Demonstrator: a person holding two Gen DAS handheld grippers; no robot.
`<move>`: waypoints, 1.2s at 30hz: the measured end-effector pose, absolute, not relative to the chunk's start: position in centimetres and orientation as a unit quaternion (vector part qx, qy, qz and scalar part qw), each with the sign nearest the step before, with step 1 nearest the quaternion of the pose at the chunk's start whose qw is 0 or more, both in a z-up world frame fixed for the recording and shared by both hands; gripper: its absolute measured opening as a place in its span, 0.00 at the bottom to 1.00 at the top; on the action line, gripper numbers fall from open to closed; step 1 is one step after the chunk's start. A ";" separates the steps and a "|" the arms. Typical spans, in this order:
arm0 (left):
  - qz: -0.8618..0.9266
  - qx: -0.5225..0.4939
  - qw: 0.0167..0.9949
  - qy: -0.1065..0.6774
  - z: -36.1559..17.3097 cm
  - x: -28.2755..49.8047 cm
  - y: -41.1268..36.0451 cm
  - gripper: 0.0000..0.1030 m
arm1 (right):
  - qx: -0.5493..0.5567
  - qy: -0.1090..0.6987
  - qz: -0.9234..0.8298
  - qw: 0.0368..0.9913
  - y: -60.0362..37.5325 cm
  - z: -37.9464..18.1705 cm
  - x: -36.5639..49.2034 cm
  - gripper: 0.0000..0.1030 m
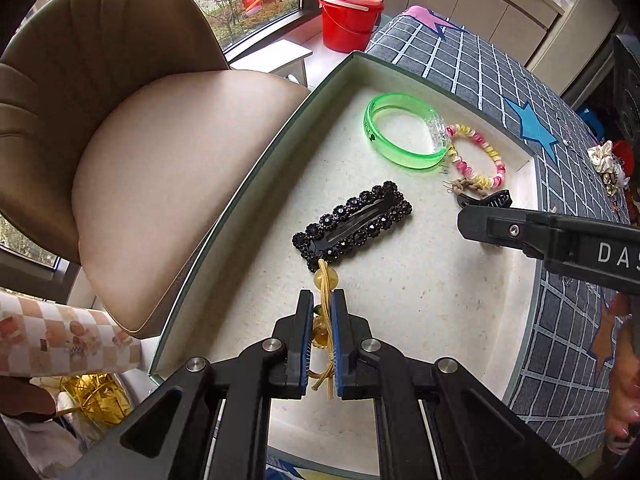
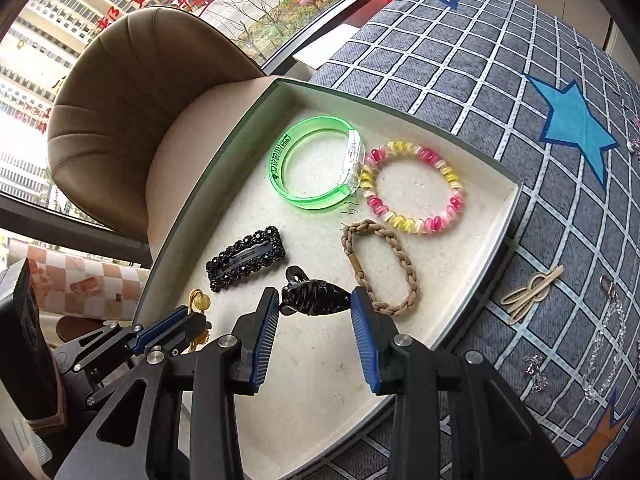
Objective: Organize jewelry
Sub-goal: 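Carry the yellow hair tie and black claw clip into the white tray and open both tools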
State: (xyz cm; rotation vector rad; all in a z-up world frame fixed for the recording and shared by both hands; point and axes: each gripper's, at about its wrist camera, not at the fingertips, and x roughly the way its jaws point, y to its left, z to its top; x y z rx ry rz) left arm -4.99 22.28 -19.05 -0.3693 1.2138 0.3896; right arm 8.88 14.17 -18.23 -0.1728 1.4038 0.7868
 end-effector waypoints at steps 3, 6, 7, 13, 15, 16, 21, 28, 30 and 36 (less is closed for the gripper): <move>0.184 -0.177 0.786 0.563 -19.7 -5.0 22.9 0.15 | -0.086 0.627 0.348 0.692 15.3 -18.7 9.2 0.39; 0.185 -0.172 0.788 0.561 -19.9 -4.7 23.1 0.15 | -0.092 0.625 0.345 0.694 16.2 -19.2 9.5 0.39; 0.185 -0.170 0.789 0.560 -19.9 -4.4 23.1 0.15 | -0.094 0.625 0.344 0.695 16.5 -19.4 9.7 0.39; 0.185 -0.160 0.795 0.556 -20.0 -2.9 22.9 0.16 | -0.105 0.617 0.339 0.702 17.8 -19.7 10.6 0.39; 0.184 -0.158 0.796 0.555 -20.0 -2.7 22.7 0.16 | -0.108 0.615 0.339 0.704 18.2 -19.8 10.8 0.39; 0.184 -0.156 0.796 0.555 -19.9 -2.6 22.7 0.16 | -0.109 0.614 0.339 0.704 18.3 -19.8 10.9 0.39; 0.184 -0.143 0.795 0.560 -19.8 -2.5 22.4 0.16 | -0.112 0.613 0.340 0.704 18.4 -19.9 10.9 0.40; 0.187 -0.134 0.791 0.567 -19.6 -2.5 21.9 0.16 | -0.105 0.617 0.344 0.700 18.0 -19.9 11.3 0.40; 0.188 -0.132 0.790 0.568 -19.5 -2.6 21.8 0.16 | -0.100 0.619 0.346 0.698 17.8 -19.8 11.4 0.40; 0.191 -0.121 0.792 0.567 -19.0 -2.9 21.4 0.16 | -0.074 0.621 0.345 0.700 16.4 -18.9 11.6 0.50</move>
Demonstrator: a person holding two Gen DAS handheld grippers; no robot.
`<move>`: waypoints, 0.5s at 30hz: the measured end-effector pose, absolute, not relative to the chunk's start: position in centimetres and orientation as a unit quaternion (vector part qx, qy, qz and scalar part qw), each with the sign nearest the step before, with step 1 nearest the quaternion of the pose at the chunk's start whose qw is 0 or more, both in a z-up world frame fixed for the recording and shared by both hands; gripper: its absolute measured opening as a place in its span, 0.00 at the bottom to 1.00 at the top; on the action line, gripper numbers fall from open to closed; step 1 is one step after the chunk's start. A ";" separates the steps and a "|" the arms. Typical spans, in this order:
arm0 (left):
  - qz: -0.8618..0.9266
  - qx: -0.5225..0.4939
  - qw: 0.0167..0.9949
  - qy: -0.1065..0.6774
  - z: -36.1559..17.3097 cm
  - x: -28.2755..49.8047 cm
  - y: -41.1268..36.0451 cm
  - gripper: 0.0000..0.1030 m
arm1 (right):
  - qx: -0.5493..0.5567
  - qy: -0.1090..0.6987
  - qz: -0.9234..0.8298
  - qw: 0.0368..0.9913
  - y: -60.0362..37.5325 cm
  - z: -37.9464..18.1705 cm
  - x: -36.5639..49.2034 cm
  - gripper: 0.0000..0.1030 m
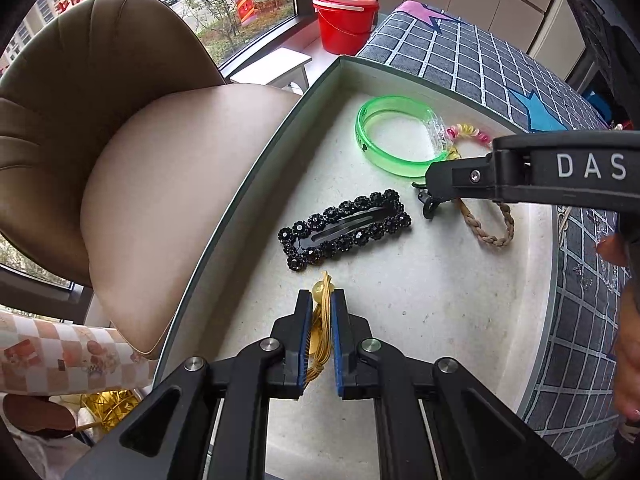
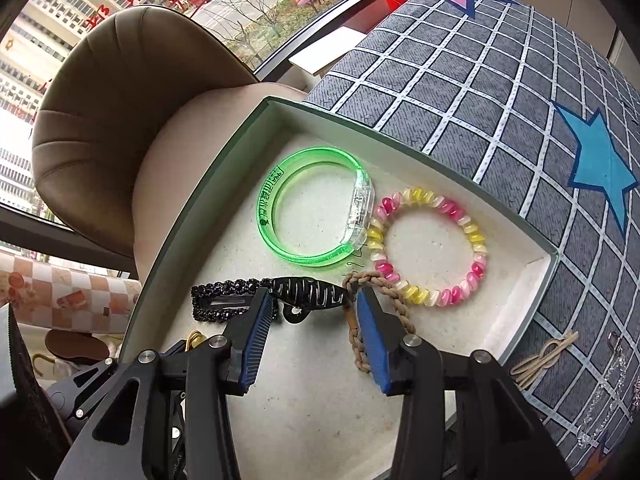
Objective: Organize jewelry
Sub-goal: 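Carry the yellow hair tie and black claw clip into the white tray and open both tools, then withdraw both tools from the tray back over the table jewelry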
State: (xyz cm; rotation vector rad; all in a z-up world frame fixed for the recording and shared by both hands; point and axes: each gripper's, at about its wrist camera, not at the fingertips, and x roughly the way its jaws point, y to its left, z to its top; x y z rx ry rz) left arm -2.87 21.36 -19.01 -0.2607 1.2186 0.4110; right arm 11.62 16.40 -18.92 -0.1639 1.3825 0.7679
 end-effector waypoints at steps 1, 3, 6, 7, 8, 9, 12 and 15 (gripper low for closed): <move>0.192 -0.120 0.793 0.566 -18.9 -2.8 21.3 0.16 | -0.069 0.619 0.345 0.702 16.1 -18.6 11.7 0.51; 0.191 -0.119 0.794 0.565 -18.7 -2.9 21.1 0.16 | -0.061 0.617 0.344 0.705 15.4 -17.9 11.7 0.51; 0.192 -0.117 0.795 0.564 -18.5 -2.9 21.0 0.16 | -0.047 0.612 0.342 0.711 14.1 -16.9 11.7 0.51; 0.191 -0.118 0.794 0.564 -18.4 -2.8 20.9 0.16 | -0.043 0.612 0.340 0.713 13.6 -16.6 11.7 0.52; 0.191 -0.120 0.794 0.564 -18.3 -2.7 20.9 0.16 | -0.038 0.612 0.338 0.714 13.0 -16.4 11.7 0.52; 0.191 -0.120 0.794 0.564 -18.2 -2.7 20.9 0.16 | -0.032 0.612 0.335 0.716 12.3 -16.1 11.8 0.53; 0.188 -0.125 0.792 0.567 -17.8 -2.5 21.1 0.36 | -0.013 0.613 0.323 0.721 10.0 -15.5 11.8 0.55; 0.214 -0.113 0.800 0.550 -16.8 -2.6 20.9 1.00 | 0.001 0.615 0.309 0.726 7.7 -15.1 11.8 0.58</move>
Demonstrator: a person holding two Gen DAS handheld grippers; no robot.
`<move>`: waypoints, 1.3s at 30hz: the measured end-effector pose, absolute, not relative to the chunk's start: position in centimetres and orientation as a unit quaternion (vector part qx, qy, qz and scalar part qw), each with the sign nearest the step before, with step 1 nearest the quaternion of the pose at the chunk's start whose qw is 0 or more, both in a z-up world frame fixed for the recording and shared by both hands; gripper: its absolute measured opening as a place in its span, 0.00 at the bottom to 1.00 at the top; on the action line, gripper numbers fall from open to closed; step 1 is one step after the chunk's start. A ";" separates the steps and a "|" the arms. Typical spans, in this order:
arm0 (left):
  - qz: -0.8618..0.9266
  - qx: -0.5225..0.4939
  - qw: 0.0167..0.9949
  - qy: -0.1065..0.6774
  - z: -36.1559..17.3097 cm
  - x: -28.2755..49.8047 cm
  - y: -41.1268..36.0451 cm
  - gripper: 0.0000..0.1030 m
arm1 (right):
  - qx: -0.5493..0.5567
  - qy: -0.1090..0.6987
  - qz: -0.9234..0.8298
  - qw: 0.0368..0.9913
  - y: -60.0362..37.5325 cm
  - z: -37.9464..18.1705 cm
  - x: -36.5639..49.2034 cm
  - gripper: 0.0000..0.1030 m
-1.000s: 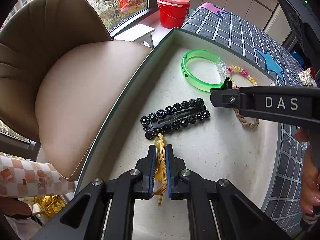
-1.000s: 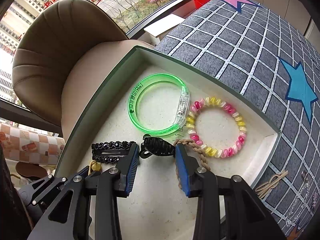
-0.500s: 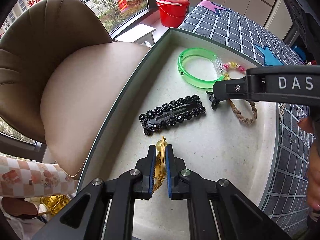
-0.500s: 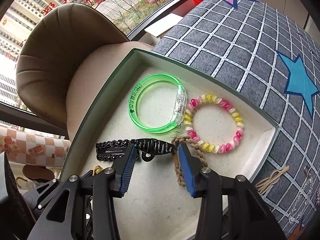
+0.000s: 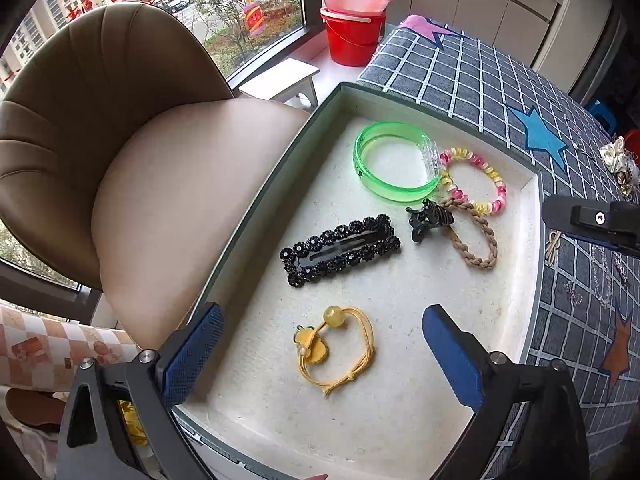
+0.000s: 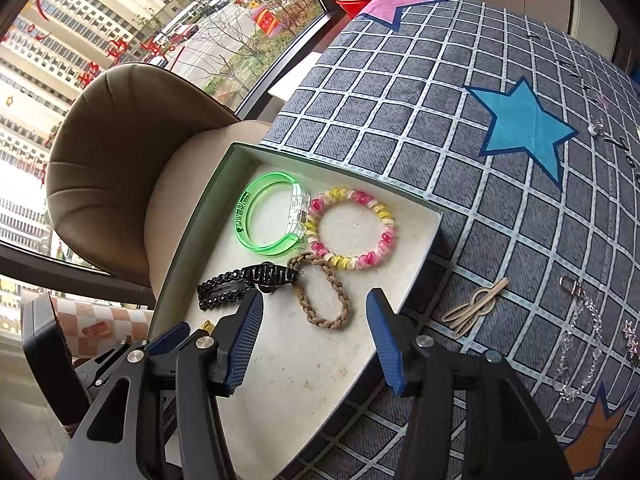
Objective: Organize jewelry
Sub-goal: 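Withdraw both tools from the tray back over the table jewelry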
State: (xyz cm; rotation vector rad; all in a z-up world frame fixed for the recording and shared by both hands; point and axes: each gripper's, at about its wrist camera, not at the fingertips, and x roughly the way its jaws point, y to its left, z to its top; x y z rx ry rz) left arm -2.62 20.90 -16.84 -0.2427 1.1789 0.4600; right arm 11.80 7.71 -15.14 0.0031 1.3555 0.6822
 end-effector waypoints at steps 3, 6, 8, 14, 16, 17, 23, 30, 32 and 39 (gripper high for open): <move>0.211 -0.095 0.803 0.549 -16.1 -1.9 20.1 1.00 | 0.017 0.615 0.296 0.731 5.3 -14.7 11.9 0.63; 0.212 -0.069 0.806 0.548 -15.3 -0.8 18.8 1.00 | 0.033 0.614 0.280 0.737 2.8 -14.3 11.9 0.72; 0.205 -0.055 0.808 0.550 -15.0 0.1 17.8 1.00 | 0.042 0.614 0.262 0.744 0.9 -14.1 12.1 0.82; 0.145 -0.040 0.812 0.564 -14.5 3.3 13.7 1.00 | 0.074 0.619 0.206 0.754 -5.2 -14.2 12.0 0.82; 0.123 -0.030 0.817 0.563 -14.2 4.2 11.6 1.00 | 0.079 0.623 0.185 0.755 -7.3 -14.4 12.0 0.82; 0.110 -0.026 0.818 0.564 -14.1 4.6 10.6 1.00 | 0.081 0.626 0.175 0.756 -8.4 -14.6 12.0 0.82; 0.054 -0.005 0.820 0.570 -14.5 7.1 5.0 1.00 | 0.094 0.639 0.117 0.755 -14.4 -15.8 11.9 0.82; 0.044 -0.002 0.801 0.597 -17.0 8.7 1.3 1.00 | 0.089 0.644 0.077 0.756 -19.6 -16.9 12.4 0.82; 0.048 -0.007 0.796 0.603 -17.6 8.9 1.0 1.00 | 0.081 0.645 0.074 0.757 -20.4 -17.3 12.8 0.82; 0.068 -0.012 0.782 0.619 -19.9 9.7 0.1 1.00 | 0.038 0.647 0.090 0.756 -21.6 -18.2 14.5 0.82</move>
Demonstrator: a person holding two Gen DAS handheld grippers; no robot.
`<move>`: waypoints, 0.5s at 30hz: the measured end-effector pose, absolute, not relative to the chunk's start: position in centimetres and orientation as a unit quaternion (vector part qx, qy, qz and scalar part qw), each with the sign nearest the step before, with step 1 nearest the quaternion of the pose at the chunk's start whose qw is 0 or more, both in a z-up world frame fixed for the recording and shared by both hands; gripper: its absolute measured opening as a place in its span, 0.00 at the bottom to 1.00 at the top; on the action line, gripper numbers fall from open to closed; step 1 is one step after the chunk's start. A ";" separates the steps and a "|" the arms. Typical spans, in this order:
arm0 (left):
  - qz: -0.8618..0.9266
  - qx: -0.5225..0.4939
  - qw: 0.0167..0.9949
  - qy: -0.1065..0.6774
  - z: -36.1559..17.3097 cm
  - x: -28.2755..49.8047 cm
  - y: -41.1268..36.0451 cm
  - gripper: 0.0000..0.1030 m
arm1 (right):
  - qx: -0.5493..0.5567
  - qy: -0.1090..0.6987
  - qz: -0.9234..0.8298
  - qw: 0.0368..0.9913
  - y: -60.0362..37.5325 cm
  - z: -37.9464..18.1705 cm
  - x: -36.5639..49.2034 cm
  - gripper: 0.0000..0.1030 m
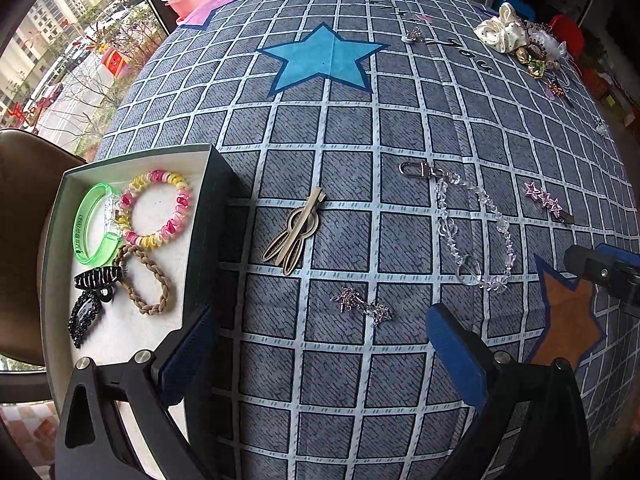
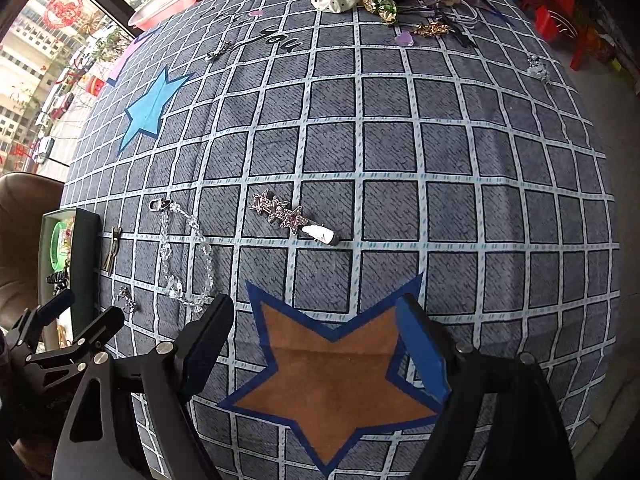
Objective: Organize jewelry
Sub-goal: 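Withdraw both tools from the tray back over the table jewelry, then grasp the silver charm with the left tool while the right tool grasps the star-studded hair clip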
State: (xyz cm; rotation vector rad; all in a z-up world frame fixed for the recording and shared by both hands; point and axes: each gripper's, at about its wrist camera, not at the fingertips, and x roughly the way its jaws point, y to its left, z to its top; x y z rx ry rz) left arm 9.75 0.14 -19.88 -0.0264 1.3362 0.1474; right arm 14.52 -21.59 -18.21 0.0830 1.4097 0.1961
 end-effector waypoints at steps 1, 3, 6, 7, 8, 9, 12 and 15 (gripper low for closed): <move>0.072 -0.015 0.780 0.621 -20.2 9.8 0.2 1.00 | 0.029 0.647 0.095 0.756 -21.5 -18.4 14.8 0.82; 0.081 -0.019 0.777 0.624 -20.6 9.9 0.2 1.00 | 0.005 0.646 0.105 0.756 -21.1 -18.7 15.4 0.82; 0.092 -0.023 0.773 0.627 -21.1 10.0 0.2 1.00 | -0.029 0.642 0.121 0.757 -20.5 -19.1 16.2 0.82; 0.093 -0.025 0.772 0.628 -21.3 10.1 0.2 1.00 | -0.038 0.641 0.125 0.756 -20.5 -19.2 16.4 0.82; 0.094 -0.027 0.771 0.630 -21.5 10.1 0.2 1.00 | -0.048 0.640 0.127 0.756 -20.1 -19.4 16.7 0.82; 0.094 -0.030 0.769 0.631 -21.6 10.1 0.1 1.00 | -0.056 0.639 0.131 0.756 -20.0 -19.5 16.9 0.82; 0.091 -0.036 0.768 0.633 -21.9 10.2 -0.1 1.00 | -0.082 0.631 0.144 0.758 -19.1 -19.8 17.7 0.81; 0.083 -0.040 0.772 0.629 -21.9 10.0 -0.2 0.94 | -0.109 0.623 0.156 0.759 -17.6 -20.1 18.8 0.79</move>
